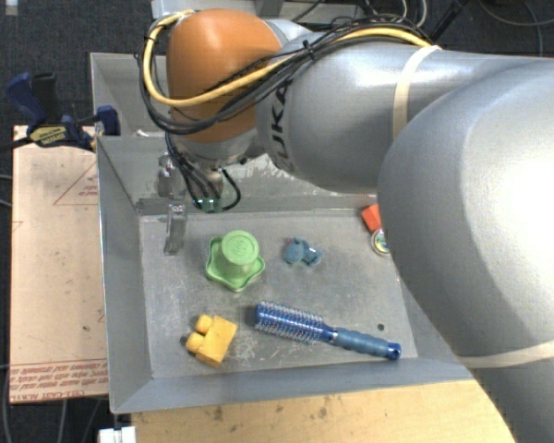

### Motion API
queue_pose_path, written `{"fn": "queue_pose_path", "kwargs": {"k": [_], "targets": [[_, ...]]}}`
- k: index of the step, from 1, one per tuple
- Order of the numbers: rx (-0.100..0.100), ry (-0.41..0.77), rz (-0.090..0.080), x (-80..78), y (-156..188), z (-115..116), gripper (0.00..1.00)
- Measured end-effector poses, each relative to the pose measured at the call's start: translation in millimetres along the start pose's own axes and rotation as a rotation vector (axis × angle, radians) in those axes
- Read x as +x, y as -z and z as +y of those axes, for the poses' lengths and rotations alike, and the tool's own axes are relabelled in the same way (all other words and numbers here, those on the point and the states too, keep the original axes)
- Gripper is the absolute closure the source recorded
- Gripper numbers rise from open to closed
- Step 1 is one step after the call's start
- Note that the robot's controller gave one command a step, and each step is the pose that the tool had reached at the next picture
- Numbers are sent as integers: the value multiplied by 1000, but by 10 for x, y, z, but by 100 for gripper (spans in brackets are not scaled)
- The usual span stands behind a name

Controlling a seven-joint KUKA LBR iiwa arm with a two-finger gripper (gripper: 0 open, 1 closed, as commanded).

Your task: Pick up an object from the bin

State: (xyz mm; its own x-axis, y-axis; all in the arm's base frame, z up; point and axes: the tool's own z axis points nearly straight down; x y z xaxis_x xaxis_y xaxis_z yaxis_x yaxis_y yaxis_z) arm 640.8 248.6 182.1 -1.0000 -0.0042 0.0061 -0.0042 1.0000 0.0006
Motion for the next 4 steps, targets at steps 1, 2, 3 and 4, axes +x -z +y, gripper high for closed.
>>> {"fn": "queue_pose_path", "kwargs": {"k": [1,2,3,4], "targets": [[4,-1,0,452,-336,-727,0],[3,155,-4,196,-1051,-1534,0],[-1,159,-8,190,-1019,-1486,100],[-3,168,-18,307,-45,-1058,100]]}}
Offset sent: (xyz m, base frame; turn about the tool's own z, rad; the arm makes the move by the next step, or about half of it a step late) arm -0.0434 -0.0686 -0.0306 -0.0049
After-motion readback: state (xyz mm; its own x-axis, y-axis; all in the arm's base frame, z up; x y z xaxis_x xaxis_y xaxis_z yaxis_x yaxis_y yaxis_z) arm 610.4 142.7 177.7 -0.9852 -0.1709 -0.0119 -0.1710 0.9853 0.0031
